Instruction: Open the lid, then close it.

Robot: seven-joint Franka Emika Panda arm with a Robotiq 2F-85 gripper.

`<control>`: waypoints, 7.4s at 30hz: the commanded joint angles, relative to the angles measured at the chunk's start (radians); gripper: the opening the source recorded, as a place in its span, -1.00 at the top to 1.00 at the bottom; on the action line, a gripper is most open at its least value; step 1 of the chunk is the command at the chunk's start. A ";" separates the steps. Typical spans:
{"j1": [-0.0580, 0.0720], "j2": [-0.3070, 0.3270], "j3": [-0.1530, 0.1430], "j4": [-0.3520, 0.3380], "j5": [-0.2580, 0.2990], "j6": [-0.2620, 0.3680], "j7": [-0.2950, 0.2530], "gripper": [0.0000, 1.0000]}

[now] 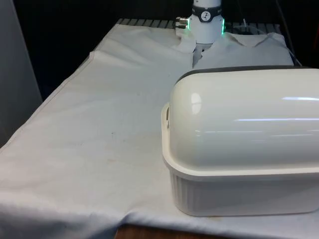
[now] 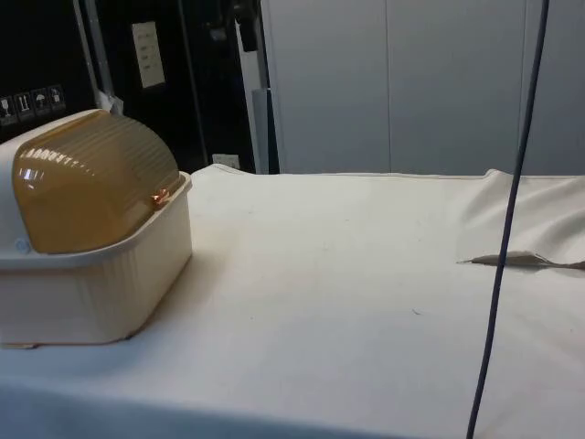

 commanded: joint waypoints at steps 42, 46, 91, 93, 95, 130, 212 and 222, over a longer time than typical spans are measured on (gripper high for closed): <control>0.015 0.039 0.063 -0.237 -0.004 0.427 0.019 -1.00; 0.018 0.049 0.077 -0.247 -0.006 0.457 0.025 -1.00; 0.009 0.278 0.127 -0.197 0.014 0.802 0.006 -0.81; 0.008 0.282 0.127 -0.195 0.016 0.807 0.005 -0.51; 0.014 0.281 0.119 -0.195 0.001 0.798 0.016 -0.29; 0.015 0.298 0.123 -0.178 0.002 0.868 0.017 0.99; 0.032 0.253 0.147 -0.058 -0.007 1.115 0.015 0.99; 0.028 0.245 0.155 -0.024 -0.002 1.101 0.003 0.99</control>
